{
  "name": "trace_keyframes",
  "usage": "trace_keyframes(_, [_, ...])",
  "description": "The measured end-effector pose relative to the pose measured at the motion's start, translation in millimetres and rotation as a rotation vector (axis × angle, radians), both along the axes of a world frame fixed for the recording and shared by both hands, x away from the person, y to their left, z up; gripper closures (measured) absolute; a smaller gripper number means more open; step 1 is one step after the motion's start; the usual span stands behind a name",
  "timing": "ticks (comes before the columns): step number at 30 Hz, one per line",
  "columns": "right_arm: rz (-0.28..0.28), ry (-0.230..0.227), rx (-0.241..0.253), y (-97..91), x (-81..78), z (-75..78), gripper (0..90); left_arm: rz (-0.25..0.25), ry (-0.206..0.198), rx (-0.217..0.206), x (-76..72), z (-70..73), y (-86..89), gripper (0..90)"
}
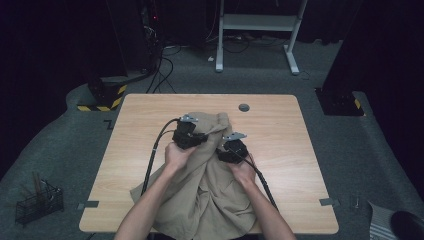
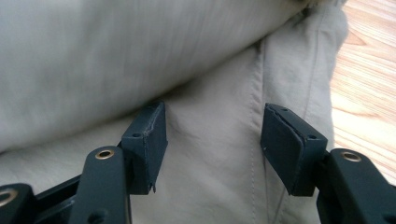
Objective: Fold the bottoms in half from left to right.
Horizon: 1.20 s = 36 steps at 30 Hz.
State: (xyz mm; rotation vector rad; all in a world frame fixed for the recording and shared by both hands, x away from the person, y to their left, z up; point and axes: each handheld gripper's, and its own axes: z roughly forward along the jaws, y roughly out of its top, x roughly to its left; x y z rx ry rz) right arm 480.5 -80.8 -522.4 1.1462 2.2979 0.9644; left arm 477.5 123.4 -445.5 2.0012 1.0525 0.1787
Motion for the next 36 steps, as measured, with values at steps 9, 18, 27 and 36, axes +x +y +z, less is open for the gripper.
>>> trace_keyframes(9, [0.074,-0.046,0.043,-36.2,-45.0,23.1,41.2,0.026,-0.042,0.016,-27.2,3.7,25.7,42.3])
trace_keyframes(18, [0.201,-0.026,0.025,-34.1,-78.3,4.9,41.3,0.086,-0.007,0.064,-40.8,-26.9,49.6,42.4])
trace_keyframes(27, [0.162,0.006,0.022,-20.1,-61.3,-1.8,40.9,0.098,0.002,0.130,-18.2,-36.6,43.3,84.1])
trace_keyframes(36, [0.065,-0.002,0.015,7.1,-29.7,-1.8,41.3,0.147,-0.053,0.133,-4.3,3.4,41.9,86.0])
